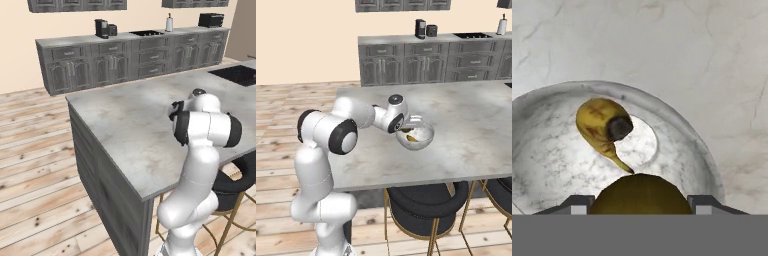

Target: Retrieve the kiwi and banana from the fridge and place them into the bowl on the dining table.

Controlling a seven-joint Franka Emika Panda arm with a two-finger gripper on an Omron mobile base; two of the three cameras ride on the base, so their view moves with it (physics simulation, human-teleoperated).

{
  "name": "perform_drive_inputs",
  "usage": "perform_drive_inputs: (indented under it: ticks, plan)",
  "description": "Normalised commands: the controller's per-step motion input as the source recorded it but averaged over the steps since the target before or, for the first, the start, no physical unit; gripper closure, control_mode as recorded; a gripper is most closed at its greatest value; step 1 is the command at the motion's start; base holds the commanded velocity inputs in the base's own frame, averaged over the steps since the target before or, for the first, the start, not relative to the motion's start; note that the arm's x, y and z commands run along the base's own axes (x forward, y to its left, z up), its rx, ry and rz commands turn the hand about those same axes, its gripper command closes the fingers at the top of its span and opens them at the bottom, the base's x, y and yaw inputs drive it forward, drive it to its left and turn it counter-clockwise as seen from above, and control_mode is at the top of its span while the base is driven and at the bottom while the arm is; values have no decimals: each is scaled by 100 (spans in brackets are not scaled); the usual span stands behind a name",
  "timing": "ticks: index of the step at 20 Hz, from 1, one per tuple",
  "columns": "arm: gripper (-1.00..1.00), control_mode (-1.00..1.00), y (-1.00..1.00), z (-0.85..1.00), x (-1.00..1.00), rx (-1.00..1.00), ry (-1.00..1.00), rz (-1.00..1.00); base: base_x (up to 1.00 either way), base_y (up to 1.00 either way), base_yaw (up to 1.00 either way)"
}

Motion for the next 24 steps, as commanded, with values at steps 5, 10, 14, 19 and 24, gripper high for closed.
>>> perform_drive_inputs:
  ticks: [5,10,14,19,24]
  plan:
    - [-100,-100,-11,-5,19,1,0,1,0,0,0]
    - [-100,-100,-21,0,11,3,0,0,0,0,0]
    - [-100,-100,-27,0,11,5,0,0,0,0,0]
    - [-100,-100,-17,-9,17,1,0,1,0,0,0]
    - [-100,-100,-26,0,-27,8,-1,8,0,0,0]
